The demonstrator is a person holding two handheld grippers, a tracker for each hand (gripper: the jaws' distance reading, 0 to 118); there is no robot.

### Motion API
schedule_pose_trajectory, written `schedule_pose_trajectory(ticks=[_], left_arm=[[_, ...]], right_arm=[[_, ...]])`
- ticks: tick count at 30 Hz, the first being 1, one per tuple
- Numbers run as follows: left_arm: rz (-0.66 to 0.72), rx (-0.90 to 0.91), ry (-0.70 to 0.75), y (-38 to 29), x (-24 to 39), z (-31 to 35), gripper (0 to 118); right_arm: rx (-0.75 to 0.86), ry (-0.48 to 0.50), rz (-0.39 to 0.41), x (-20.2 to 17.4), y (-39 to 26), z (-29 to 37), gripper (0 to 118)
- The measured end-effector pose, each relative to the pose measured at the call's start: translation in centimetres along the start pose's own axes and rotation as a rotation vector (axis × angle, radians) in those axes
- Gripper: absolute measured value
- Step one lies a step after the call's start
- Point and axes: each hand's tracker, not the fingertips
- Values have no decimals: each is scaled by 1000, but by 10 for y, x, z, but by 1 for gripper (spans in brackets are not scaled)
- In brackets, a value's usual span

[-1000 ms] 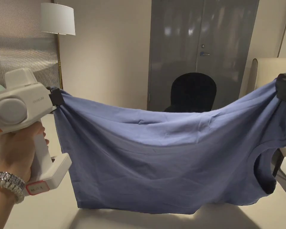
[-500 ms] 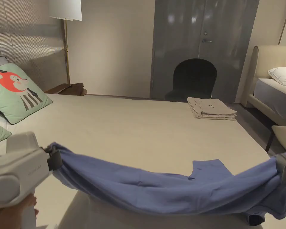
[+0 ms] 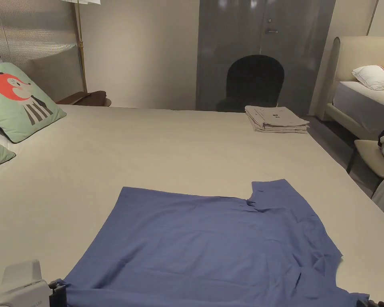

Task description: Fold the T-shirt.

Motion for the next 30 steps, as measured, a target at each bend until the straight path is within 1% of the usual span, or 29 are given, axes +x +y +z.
schedule_pose_trajectory(ticks=[3, 8, 9, 10, 11, 12, 13, 14, 15, 17, 20, 21, 22, 23, 24, 25, 26, 27, 28, 30], left_arm=[[1, -39, 11, -3, -4, -10, 2], [-18, -80, 20, -2, -2, -16, 2], [-19, -75, 18, -2, -3, -14, 2], [-20, -62, 11, -1, -1, -12, 6], [-17, -40, 6, 1, 0, -8, 16], [-17, -16, -1, 3, 2, -4, 38], [-17, 23, -9, 7, 1, 0, 75], [-22, 61, -17, 11, 4, 6, 99], [-32, 98, -23, 15, 7, 13, 110], [-74, 211, -35, 25, 16, 29, 108], [-112, 326, -48, 39, 31, 53, 108], [-116, 360, -53, 43, 36, 58, 106], [-120, 384, -66, 46, 39, 64, 93], [-122, 404, -87, 48, 42, 70, 72], [-128, 419, -95, 49, 44, 74, 72], [-134, 423, -93, 51, 46, 74, 63], [-135, 424, -86, 52, 48, 74, 32], [-141, 431, -68, 52, 50, 73, 6], [-145, 436, -69, 52, 50, 73, 0], [-156, 430, -73, 51, 50, 69, 0]], right_arm=[[-64, -36, -1, 4, -12, -15, 3], [-98, -47, -27, 19, -21, -26, 3], [-98, -48, -26, 20, -22, -26, 3], [-93, -48, -24, 20, -22, -26, 4], [-78, -43, -20, 19, -22, -25, 10], [-51, -44, -19, 14, -20, -19, 28], [-9, -45, -23, 12, -17, -14, 66], [30, -47, -32, 11, -13, -9, 84], [70, -47, -42, 9, -8, -4, 86], [187, -48, -53, 6, 4, 6, 86], [317, -106, -48, -7, 28, 25, 85], [359, -108, -51, -10, 34, 31, 81], [392, -98, -57, -13, 40, 36, 65], [426, -75, -62, -14, 44, 41, 52], [455, -66, -64, -21, 50, 45, 45], [463, -79, -65, -26, 55, 48, 45], [470, -93, -63, -29, 58, 49, 22], [479, -97, -58, -31, 59, 50, 4], [488, -96, -50, -34, 61, 48, 0], [486, -86, -28, -36, 63, 47, 0]])
